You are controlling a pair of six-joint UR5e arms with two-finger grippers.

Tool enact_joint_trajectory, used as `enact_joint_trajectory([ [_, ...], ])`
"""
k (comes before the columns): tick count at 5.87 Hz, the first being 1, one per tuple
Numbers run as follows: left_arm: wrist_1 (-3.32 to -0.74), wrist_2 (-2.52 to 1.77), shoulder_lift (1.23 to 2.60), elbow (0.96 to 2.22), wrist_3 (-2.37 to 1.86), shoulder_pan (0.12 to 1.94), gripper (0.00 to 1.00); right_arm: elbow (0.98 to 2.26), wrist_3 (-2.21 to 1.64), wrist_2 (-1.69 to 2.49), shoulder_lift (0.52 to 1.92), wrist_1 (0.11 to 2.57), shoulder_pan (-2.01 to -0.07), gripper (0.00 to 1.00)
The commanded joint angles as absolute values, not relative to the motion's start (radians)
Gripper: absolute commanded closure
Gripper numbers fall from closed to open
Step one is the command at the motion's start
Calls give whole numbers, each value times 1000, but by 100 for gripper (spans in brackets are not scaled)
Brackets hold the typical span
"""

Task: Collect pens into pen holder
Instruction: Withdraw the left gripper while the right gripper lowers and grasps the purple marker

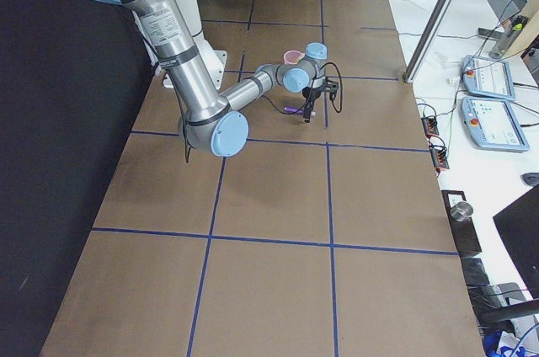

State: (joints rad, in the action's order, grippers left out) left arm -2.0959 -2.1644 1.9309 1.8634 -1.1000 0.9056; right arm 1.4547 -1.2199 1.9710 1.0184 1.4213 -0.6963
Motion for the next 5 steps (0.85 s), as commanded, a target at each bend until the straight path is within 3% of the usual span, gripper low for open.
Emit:
enact_joint_trajectory([
  [1, -2097, -2164, 1930, 1864, -1100, 907, 0, 1451, -1223, 1973, 1011, 1420, -696, 5],
  [3, -2097, -2164, 1928, 1864, -1100, 905, 0, 1459, -1227, 1982, 1011, 1420, -695, 5],
  [4, -2097, -2164, 1928, 1862, -1098, 905, 0, 1462, -1232, 1985, 1011, 1420, -695, 15],
  [5, -2097, -2163, 1928, 1862, -1100, 905, 0, 1460, -1230, 1990, 1011, 1420, -693, 34],
])
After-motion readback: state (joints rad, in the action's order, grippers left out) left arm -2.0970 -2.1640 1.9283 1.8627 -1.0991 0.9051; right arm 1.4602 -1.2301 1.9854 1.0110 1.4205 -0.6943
